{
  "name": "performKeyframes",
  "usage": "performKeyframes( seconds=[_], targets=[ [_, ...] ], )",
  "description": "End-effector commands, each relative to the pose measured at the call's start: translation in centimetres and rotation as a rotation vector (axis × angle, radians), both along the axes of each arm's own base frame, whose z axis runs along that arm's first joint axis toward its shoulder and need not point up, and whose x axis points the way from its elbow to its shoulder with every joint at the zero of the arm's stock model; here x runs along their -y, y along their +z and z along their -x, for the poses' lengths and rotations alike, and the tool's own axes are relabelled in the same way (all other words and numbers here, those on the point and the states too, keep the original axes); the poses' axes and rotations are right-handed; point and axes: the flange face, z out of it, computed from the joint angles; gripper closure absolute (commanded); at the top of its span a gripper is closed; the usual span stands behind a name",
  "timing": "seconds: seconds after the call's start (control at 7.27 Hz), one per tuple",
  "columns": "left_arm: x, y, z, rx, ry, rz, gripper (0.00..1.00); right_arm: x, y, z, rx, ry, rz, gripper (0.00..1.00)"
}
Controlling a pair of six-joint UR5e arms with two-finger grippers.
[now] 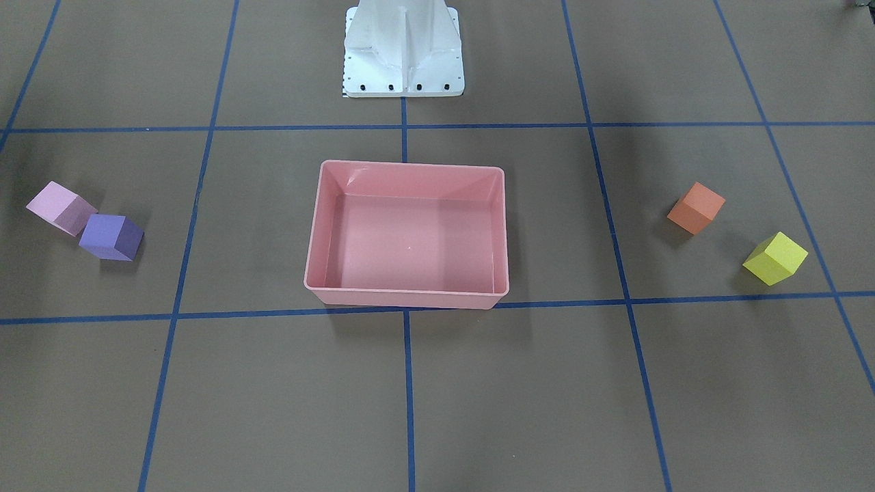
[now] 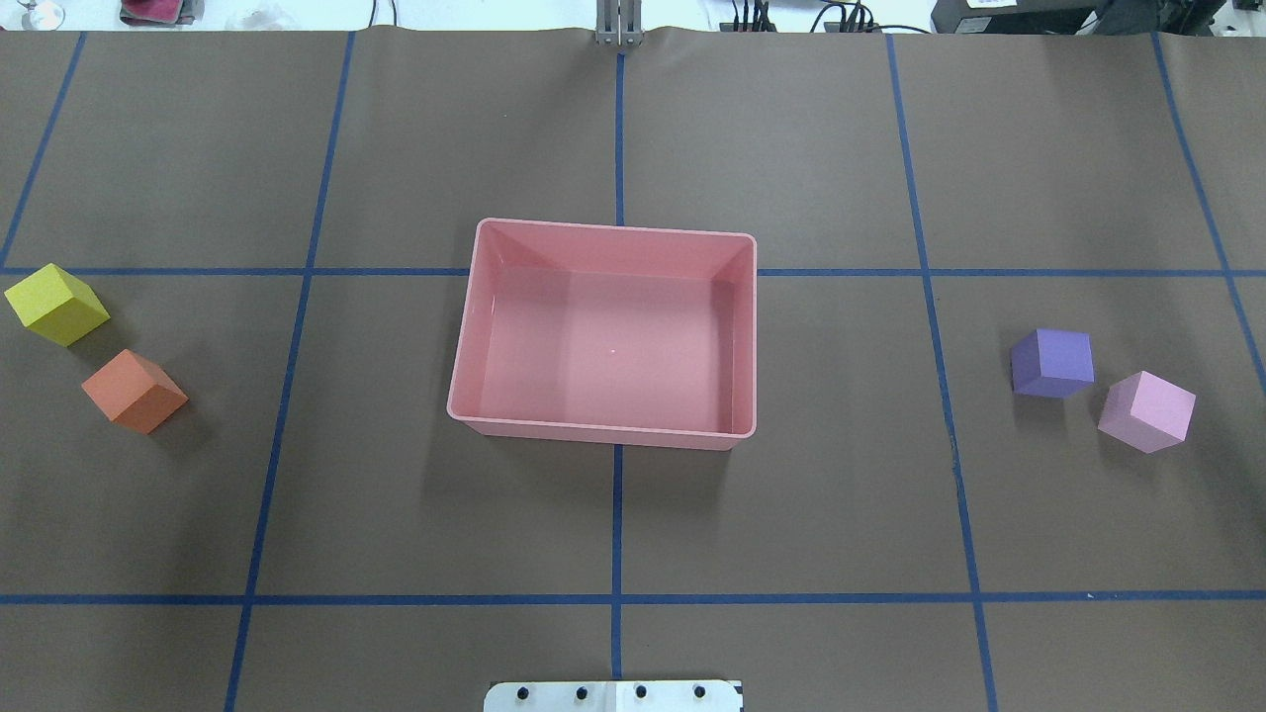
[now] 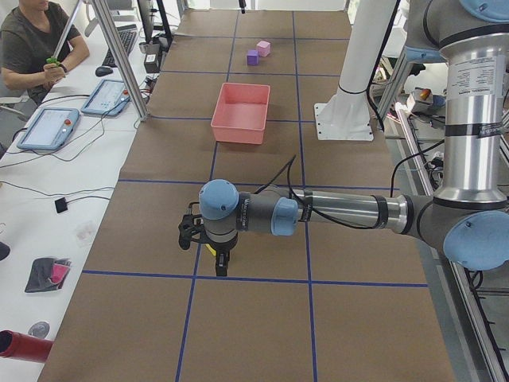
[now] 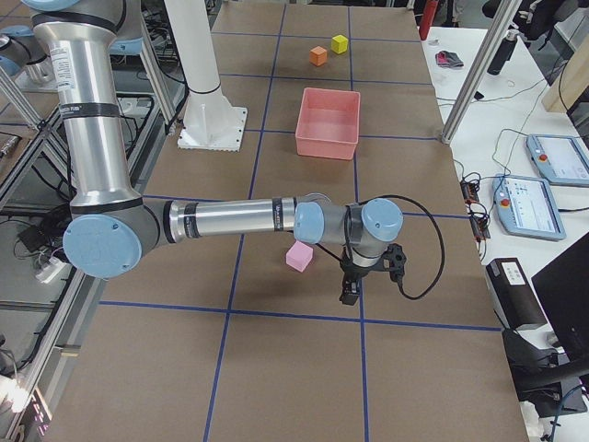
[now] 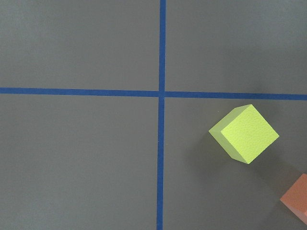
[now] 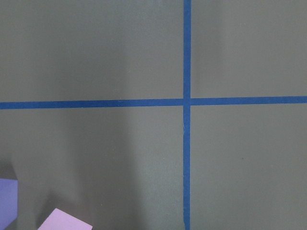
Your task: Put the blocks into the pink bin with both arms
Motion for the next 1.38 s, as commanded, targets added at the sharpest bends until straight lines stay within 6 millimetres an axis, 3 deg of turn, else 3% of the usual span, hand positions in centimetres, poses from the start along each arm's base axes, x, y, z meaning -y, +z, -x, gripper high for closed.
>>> performKeyframes(
  seconds=[0.0, 0.41, 0.83, 0.96, 1.24],
  targets=[
    [-0.4, -0.2, 0.0, -0.004, 0.003, -0.006, 0.0, 0.0, -0.2, 0.0, 0.006, 0.006, 0.003, 0.0],
    [-2.3, 1.7, -0.1, -0.007, 0.009, 0.016, 0.0, 0.0, -0.4, 0.0, 0.004, 0.006, -0.005, 0.0],
    [-2.9, 2.5, -0.2, -0.012, 0.008, 0.036, 0.0, -0.5, -1.8, 0.2, 0.008, 0.001, -0.035, 0.0],
    [-2.9, 2.6, -0.2, -0.012, 0.005, 0.044, 0.0, -0.5, -2.6, 0.9, 0.027, 0.006, -0.033, 0.0],
    [-2.9, 2.5, -0.2, -0.014, 0.008, 0.042, 0.0, -0.5, -4.9, 4.7, 0.033, -0.011, -0.02, 0.0]
  ],
)
